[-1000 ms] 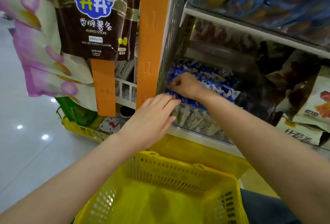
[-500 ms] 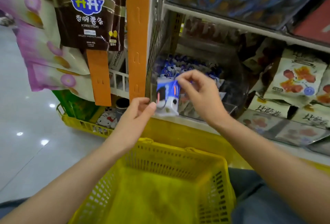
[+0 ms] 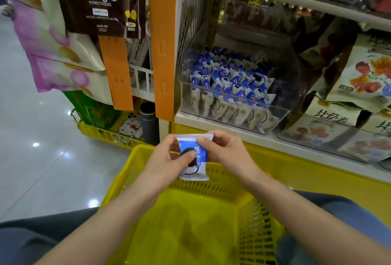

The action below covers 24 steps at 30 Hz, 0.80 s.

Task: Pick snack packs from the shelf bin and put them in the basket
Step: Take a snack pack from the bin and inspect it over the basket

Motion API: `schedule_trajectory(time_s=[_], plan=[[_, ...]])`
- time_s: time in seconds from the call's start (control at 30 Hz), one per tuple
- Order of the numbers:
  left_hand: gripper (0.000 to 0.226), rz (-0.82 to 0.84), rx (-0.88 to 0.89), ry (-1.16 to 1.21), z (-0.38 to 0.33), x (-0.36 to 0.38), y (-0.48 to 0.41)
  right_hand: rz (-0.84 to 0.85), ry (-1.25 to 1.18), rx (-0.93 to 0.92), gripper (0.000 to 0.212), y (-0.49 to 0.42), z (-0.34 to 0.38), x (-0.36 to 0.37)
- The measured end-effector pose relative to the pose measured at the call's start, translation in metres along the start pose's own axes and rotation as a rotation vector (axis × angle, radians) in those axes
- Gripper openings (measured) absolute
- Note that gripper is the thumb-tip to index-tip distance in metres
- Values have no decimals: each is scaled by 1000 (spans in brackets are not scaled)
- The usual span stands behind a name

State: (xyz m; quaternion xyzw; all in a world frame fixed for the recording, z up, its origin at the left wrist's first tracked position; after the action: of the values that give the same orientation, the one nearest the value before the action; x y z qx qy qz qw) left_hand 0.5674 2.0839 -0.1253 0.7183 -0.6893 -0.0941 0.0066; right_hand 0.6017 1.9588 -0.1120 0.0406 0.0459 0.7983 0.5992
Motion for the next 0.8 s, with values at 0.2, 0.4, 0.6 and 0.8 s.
schedule_trajectory(time_s=[0.2, 0.4, 0.6, 0.8], plan=[[23, -93, -15, 61, 0, -5, -11, -1, 288, -165, 6, -3, 1, 3], [19, -43, -136, 190, 7, 2, -15, -83, 882, -628, 9, 7, 21, 3], [22, 37, -150, 179, 11, 10, -9, -281, 141, -122, 14, -9, 4, -29], [9, -255, -73, 245, 8, -17, -16, 31, -140, 315, 13, -3, -20, -9]])
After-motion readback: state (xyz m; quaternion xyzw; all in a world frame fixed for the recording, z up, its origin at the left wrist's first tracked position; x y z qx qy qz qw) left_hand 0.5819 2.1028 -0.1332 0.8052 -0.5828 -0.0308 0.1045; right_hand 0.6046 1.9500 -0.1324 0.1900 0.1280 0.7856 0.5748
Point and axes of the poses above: each hand's wrist, its own y-axis away from the middle knuckle, its own x-axis out of the palm, z = x × y, the point moved 6 cm from there along -y, towards the middle knuckle, and after that the axes turned 4 degrees about -y, right-handed, at the moved point
